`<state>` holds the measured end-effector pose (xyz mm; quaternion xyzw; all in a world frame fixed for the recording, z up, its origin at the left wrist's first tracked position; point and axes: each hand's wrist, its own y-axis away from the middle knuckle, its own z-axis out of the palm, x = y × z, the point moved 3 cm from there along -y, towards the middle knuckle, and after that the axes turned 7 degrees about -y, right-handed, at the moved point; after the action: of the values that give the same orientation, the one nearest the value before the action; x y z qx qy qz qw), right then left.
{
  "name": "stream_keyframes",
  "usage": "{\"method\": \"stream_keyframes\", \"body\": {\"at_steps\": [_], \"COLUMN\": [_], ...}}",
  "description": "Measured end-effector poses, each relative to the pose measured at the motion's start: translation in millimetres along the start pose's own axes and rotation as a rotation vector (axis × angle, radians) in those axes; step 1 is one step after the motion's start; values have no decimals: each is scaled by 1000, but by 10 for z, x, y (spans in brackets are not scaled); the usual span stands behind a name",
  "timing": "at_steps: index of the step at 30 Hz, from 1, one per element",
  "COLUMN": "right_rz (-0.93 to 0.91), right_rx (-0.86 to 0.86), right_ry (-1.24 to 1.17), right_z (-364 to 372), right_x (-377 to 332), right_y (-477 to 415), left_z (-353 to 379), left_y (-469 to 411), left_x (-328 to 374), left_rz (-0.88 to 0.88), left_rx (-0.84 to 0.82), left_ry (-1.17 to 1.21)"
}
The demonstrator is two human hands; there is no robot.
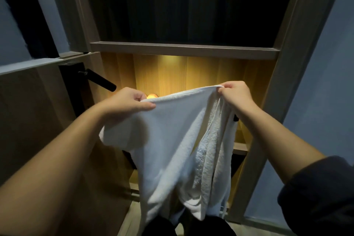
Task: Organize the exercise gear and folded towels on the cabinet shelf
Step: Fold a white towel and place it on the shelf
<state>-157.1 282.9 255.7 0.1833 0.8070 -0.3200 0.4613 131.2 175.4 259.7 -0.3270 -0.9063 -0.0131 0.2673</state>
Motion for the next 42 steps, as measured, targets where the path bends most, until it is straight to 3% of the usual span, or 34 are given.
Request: {"method": "stream_keyframes", "body": {"at_steps": [5,8,12,16,20,25,30,36,42], "right_rz": [-4,51,143,285,365,385,346,316,130], "right_rx": [66,113,-52,-175,-206,-337,-383,-307,-369], "right_ry": [17,-11,-84,-278,-566,-848,-907,-1032,-796], "right_z": [-48,-65,38,50,106,319,380,411,416], "right_x": [-23,-36,-69,-102,-195,-396,-419,-320,-209], "right_y": [-29,-31,35,156,264,517,781,933,1064], "left_z": [-79,-23,83,174,348,543,705,904,949], "left_y": [82,110,96,81,103,143,273,508,566], "left_x": [-129,-64,223,527,736,890,930,845,779], "left_rz": [-160,-188,-338,-435,-390,-294,-192,-154,-153], "left_rx": [-62,0,32,-63,-104,15,92,261,365], "left_ry": [138,119,679,865,824,1074,1196,1242,1115]}}
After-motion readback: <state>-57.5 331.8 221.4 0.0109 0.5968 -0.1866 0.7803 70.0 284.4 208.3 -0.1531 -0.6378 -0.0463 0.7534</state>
